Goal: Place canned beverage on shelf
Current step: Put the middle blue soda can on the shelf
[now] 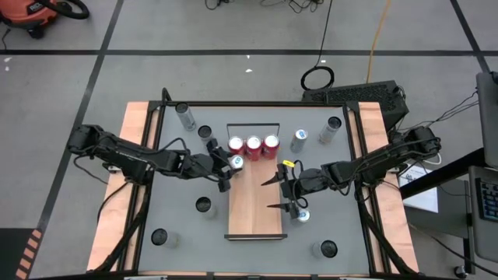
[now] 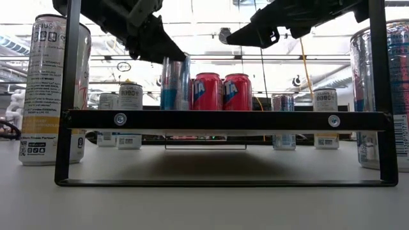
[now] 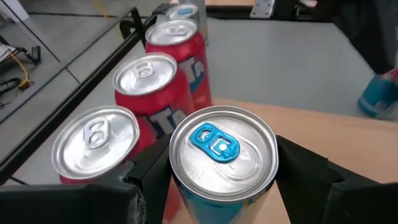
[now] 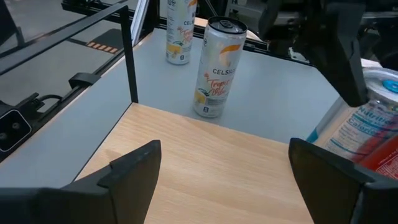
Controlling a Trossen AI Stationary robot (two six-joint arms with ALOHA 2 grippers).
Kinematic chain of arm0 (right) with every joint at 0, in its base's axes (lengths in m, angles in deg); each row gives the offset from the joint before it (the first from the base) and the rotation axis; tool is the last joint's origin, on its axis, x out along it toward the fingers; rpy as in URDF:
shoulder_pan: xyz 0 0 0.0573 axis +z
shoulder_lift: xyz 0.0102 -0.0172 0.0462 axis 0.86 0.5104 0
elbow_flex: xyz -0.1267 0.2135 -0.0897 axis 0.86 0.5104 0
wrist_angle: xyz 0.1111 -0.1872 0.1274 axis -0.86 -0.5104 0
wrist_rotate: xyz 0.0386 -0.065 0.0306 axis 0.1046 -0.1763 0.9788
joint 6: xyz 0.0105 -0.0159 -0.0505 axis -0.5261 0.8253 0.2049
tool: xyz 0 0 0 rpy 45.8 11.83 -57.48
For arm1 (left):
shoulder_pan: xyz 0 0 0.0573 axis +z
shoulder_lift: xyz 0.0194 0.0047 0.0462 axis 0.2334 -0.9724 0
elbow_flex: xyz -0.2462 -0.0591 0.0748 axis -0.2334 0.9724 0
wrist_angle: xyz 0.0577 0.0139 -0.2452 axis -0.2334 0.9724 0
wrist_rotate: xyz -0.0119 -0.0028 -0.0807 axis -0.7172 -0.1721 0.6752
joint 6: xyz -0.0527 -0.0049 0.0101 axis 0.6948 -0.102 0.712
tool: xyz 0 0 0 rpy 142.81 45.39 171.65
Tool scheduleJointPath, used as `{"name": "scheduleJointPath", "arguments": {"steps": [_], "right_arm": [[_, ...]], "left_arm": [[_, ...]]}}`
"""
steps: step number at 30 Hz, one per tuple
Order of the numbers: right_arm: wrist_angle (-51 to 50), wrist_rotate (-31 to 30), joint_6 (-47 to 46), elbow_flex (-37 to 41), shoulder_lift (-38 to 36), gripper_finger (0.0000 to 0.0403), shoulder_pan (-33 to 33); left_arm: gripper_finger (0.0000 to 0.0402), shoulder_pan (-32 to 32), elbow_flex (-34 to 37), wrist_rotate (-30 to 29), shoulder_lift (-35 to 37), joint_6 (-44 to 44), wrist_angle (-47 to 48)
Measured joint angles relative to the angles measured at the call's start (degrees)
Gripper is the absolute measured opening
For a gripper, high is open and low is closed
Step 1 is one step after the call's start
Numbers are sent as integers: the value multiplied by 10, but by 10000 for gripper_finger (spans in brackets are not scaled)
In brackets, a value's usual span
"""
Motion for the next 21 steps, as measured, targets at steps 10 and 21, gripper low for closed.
{"name": "scheduleJointPath", "arguments": {"steps": [10, 21], "right_arm": [[-5, 0, 1, 0, 0, 318, 0], [-15, 0, -1, 0, 0, 318, 0]], "left_arm": [[236, -1, -1, 9, -9, 0, -8], [257, -1, -1, 13, -9, -5, -7]]}}
